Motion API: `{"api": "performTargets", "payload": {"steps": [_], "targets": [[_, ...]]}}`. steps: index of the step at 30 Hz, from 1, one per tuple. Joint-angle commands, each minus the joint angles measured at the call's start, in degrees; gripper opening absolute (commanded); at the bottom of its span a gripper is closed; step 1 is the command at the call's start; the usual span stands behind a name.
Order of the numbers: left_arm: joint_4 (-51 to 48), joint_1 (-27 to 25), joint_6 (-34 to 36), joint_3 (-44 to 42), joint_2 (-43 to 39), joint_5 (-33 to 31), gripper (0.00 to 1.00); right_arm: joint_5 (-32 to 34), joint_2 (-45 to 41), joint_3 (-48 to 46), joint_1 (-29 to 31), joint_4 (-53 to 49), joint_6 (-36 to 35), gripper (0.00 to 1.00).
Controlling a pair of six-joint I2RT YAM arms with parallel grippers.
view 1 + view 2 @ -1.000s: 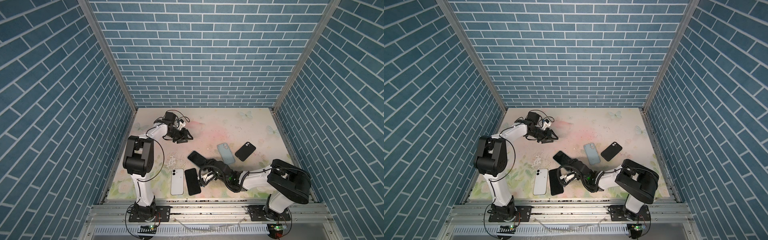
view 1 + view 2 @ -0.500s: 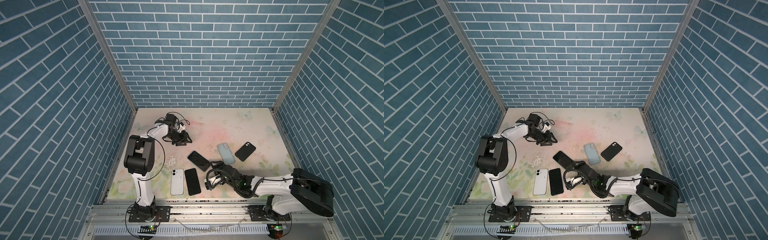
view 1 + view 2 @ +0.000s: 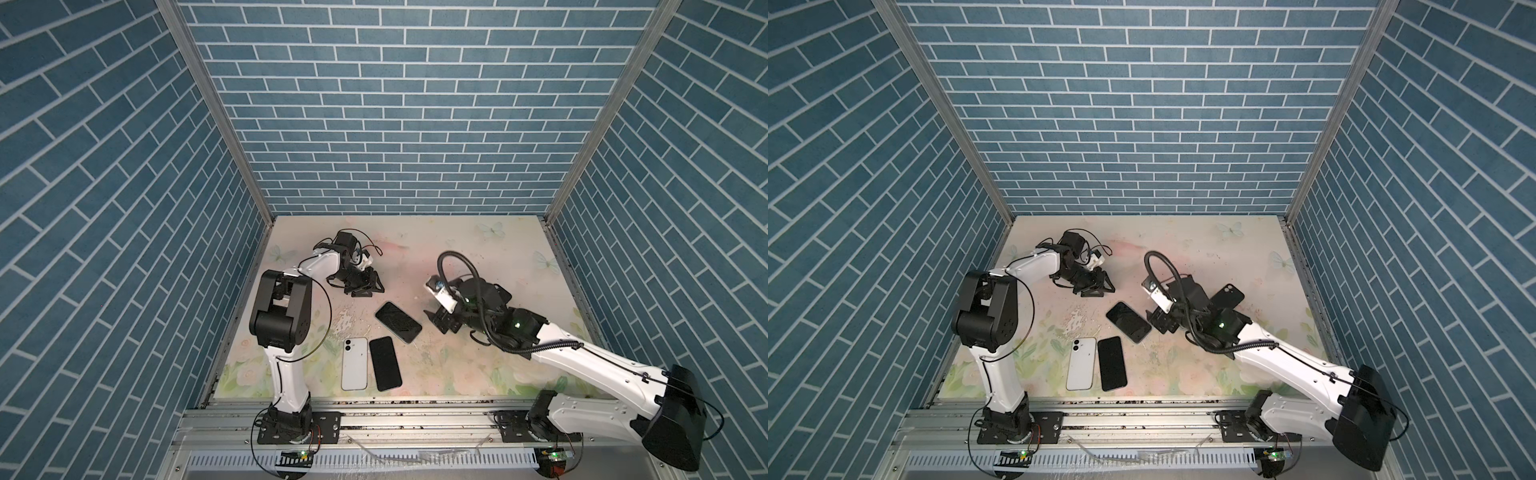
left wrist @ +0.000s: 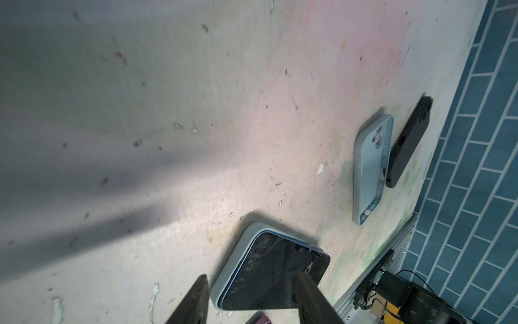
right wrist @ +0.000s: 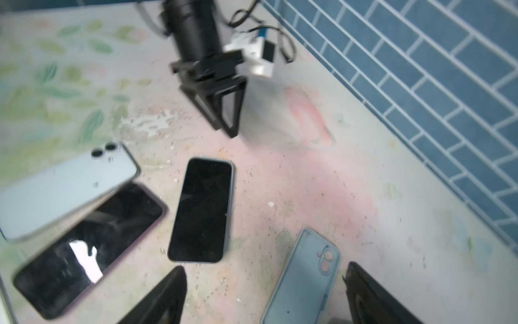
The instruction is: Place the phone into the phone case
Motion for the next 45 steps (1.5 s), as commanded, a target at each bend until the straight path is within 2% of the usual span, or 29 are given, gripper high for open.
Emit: {"api": "performTargets", "payload": {"steps": [1, 4, 8, 11, 14, 18, 22, 26, 30, 39, 45], "targets": [[-2.29, -2.77, 1.61, -0.61, 1.29, -1.20, 0.53, -0.81, 3.23, 6.35, -1.80, -19.84, 25.66, 0.89], [-2.52, -4.41, 1.65, -1.09, 1.66, -1.69, 0.53, -5.07, -0.07, 3.14, -2.13, -15.97, 33.27, 0.91], [-2.82, -6.26, 1.79, -1.91, 1.97, -1.90, 0.53, -17.86, -4.33, -4.47, -5.97, -7.47, 44.99, 0.91], [-2.75, -6.90, 1.78, -3.08, 1.79, -1.98, 0.52, -25.41, -3.33, -8.38, -7.22, -1.96, 52.58, 0.87], [-2.56, -7.19, 1.69, -4.31, 1.48, -1.51, 0.52, -29.03, -1.69, -11.50, -7.38, 2.86, 56.94, 0.84], [-2.33, -7.41, 1.74, -6.81, -0.29, -1.66, 0.52, -30.10, 0.50, -15.23, -8.50, 6.48, 60.95, 0.82], [-0.04, -7.56, 1.46, -8.07, -4.53, -3.91, 0.52, -30.27, 1.75, -16.41, -8.64, 7.38, 61.05, 0.82], [2.02, -7.56, 0.98, -8.62, -8.36, -9.66, 0.53, -30.54, 2.80, -17.29, -8.64, 8.72, 61.43, 0.82], [0.76, -7.56, 1.17, -7.80, -7.47, -13.83, 0.54, -30.71, 3.31, -19.65, -8.66, 12.45, 63.36, 0.82], [3.47, -7.55, -1.20, -5.84, -0.05, -7.46, 0.55, -31.33, 5.77, -21.35, -8.64, 16.01, 64.44, 0.81], [7.62, -8.60, -4.84, -9.56, -0.73, -2.34, 0.55, -29.98, 5.72, -22.35, -9.77, 13.65, 65.15, 0.79]]}}
